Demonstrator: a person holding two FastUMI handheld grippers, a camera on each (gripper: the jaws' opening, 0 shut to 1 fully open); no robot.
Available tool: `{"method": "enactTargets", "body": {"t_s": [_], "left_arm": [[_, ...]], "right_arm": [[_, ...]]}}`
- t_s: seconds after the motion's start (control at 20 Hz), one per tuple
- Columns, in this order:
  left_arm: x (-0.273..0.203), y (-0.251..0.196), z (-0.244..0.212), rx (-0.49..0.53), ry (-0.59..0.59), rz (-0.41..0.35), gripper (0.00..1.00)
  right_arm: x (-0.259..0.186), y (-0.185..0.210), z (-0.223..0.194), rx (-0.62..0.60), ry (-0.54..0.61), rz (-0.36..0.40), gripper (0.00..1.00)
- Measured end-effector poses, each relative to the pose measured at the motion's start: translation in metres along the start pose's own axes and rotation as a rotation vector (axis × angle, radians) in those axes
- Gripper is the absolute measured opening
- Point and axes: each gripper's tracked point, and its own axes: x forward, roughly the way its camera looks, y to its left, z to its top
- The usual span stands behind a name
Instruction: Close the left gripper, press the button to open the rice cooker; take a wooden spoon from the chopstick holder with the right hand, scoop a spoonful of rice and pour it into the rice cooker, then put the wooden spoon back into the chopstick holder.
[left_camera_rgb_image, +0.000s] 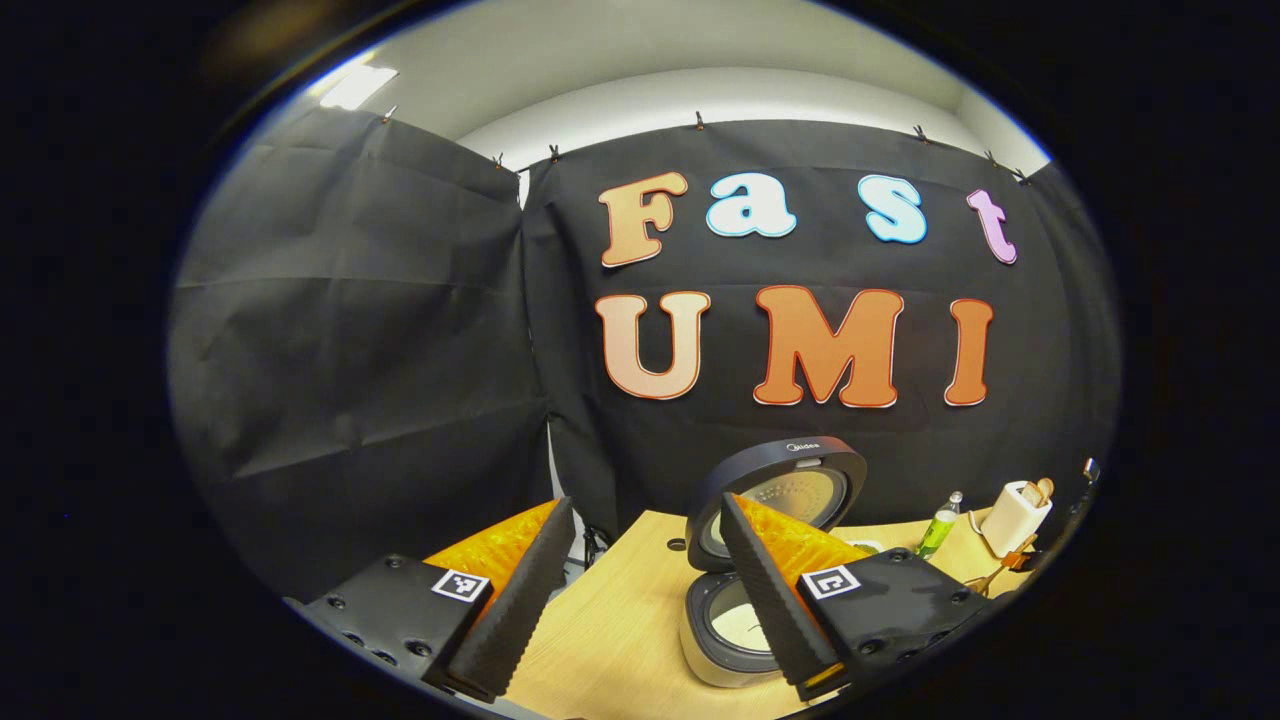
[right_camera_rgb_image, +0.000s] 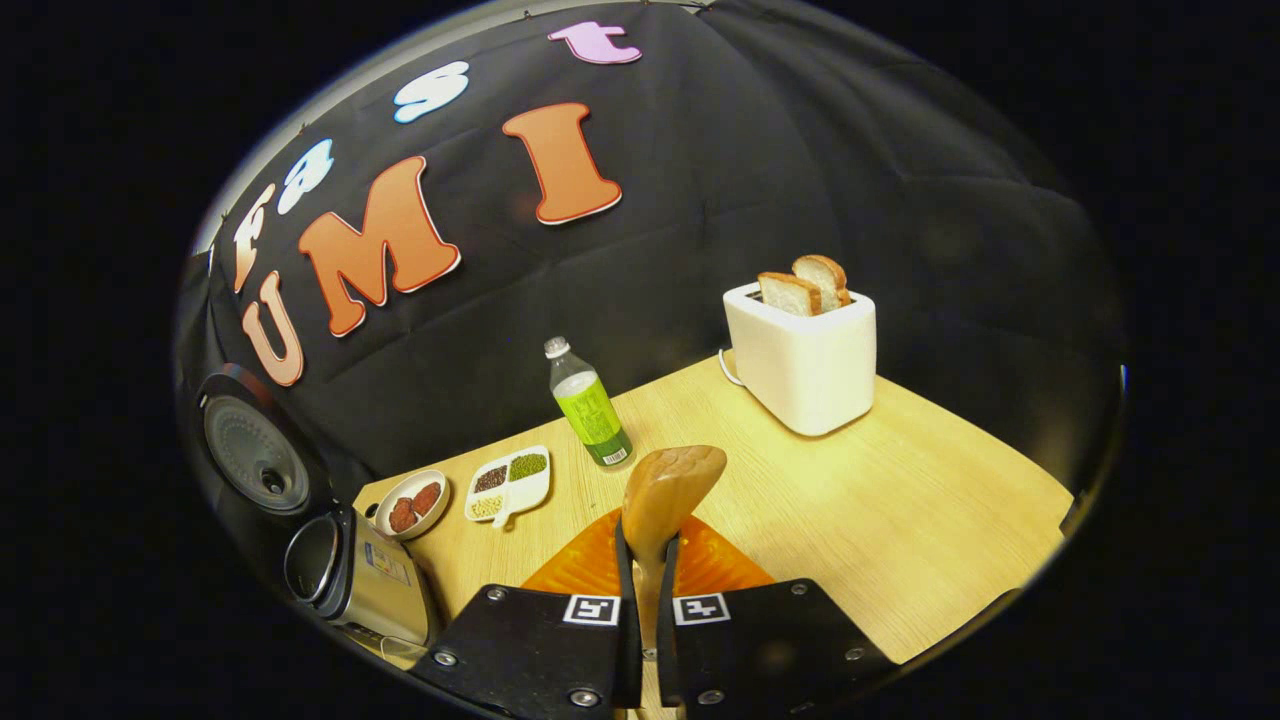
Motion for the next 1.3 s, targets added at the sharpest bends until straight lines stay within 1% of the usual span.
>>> {"method": "enactTargets", "body": {"t_s": [0.05,0.1,0.15,0.2,0.25,0.3,0.35,0.4,0.45,0.5,0.55,0.6,0.65,0.7,0.75,0.8,0.95,1.05,1.1,1.2,1.25,1.3], "left_arm": [[-0.001,-0.001,0.001,0.007,-0.001,0.004,1.0],[0.0,-0.002,0.003,0.01,-0.002,0.005,0.98],[0.0,-0.004,0.003,0.011,-0.003,0.004,0.98],[0.002,-0.007,0.003,0.01,-0.002,0.001,0.97],[0.004,-0.011,0.004,0.008,-0.001,-0.003,0.96],[0.008,-0.016,0.006,0.004,-0.001,-0.008,0.95],[0.011,-0.021,0.005,-0.002,-0.002,-0.016,0.94],[0.014,-0.028,0.005,-0.008,-0.001,-0.025,0.98],[0.018,-0.033,0.005,-0.012,0.0,-0.033,1.0],[0.021,-0.039,0.005,-0.008,0.004,-0.034,0.98],[0.027,-0.045,0.009,0.001,-0.002,-0.038,0.94],[0.031,-0.054,0.013,0.009,-0.01,-0.049,0.94],[0.036,-0.062,0.016,0.014,-0.016,-0.06,0.94],[0.042,-0.071,0.021,0.014,-0.024,-0.073,1.0],[0.046,-0.08,0.026,0.01,-0.03,-0.087,0.99],[0.053,-0.09,0.031,0.002,-0.037,-0.102,0.99],[0.079,-0.114,0.05,-0.009,-0.055,-0.137,0.97],[0.103,-0.126,0.063,-0.01,-0.061,-0.146,0.97],[0.114,-0.132,0.071,-0.005,-0.071,-0.147,0.94],[0.135,-0.144,0.086,0.015,-0.099,-0.139,0.98],[0.146,-0.153,0.09,0.021,-0.107,-0.147,1.0],[0.158,-0.162,0.09,0.026,-0.104,-0.156,0.99]], "right_arm": [[0.004,0.0,-0.003,0.017,-0.009,0.011,0.05],[0.001,0.002,0.0,0.032,0.001,0.015,0.09],[0.001,-0.001,0.0,0.039,0.001,0.015,0.1],[-0.002,-0.004,0.001,0.037,0.007,0.006,0.15],[-0.004,-0.01,0.004,0.022,0.009,-0.013,0.12],[-0.008,-0.018,0.007,0.002,0.009,-0.033,0.28],[-0.012,-0.025,0.013,-0.02,0.004,-0.051,0.34],[-0.019,-0.031,0.02,-0.037,0.0,-0.063,0.45],[-0.028,-0.038,0.027,-0.051,0.005,-0.07,0.5],[-0.035,-0.043,0.036,-0.065,0.001,-0.072,0.58],[-0.044,-0.048,0.048,-0.08,-0.015,-0.075,0.61],[-0.051,-0.054,0.06,-0.097,-0.035,-0.083,0.69],[-0.06,-0.059,0.071,-0.115,-0.053,-0.09,0.72],[-0.069,-0.062,0.082,-0.13,-0.069,-0.093,0.8],[-0.079,-0.064,0.094,-0.143,-0.085,-0.091,0.84],[-0.087,-0.066,0.103,-0.157,-0.1,-0.092,0.93],[-0.108,-0.072,0.126,-0.184,-0.155,-0.102,0.95],[-0.118,-0.078,0.13,-0.181,-0.168,-0.112,0.94],[-0.121,-0.081,0.129,-0.181,-0.167,-0.119,0.95],[-0.126,-0.087,0.127,-0.187,-0.163,-0.136,0.95],[-0.129,-0.09,0.127,-0.19,-0.165,-0.144,0.95],[-0.132,-0.093,0.128,-0.192,-0.166,-0.151,0.95]]}}
